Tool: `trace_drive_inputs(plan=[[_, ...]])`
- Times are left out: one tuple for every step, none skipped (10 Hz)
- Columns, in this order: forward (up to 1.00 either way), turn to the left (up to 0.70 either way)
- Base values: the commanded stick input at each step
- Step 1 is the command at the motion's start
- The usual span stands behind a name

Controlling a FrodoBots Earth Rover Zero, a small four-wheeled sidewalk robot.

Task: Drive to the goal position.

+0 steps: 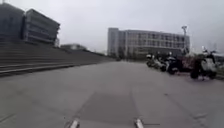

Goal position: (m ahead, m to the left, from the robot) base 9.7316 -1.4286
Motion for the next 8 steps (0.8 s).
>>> trace_drive_inputs(plan=[[1.0,-0.25],[1.0,-0.34],[1.0,-0.07],[1.0,-0.22],[1.0,-0.4],[1.0,-0.4],[1.0,-0.12],[1.0,-0.07]])
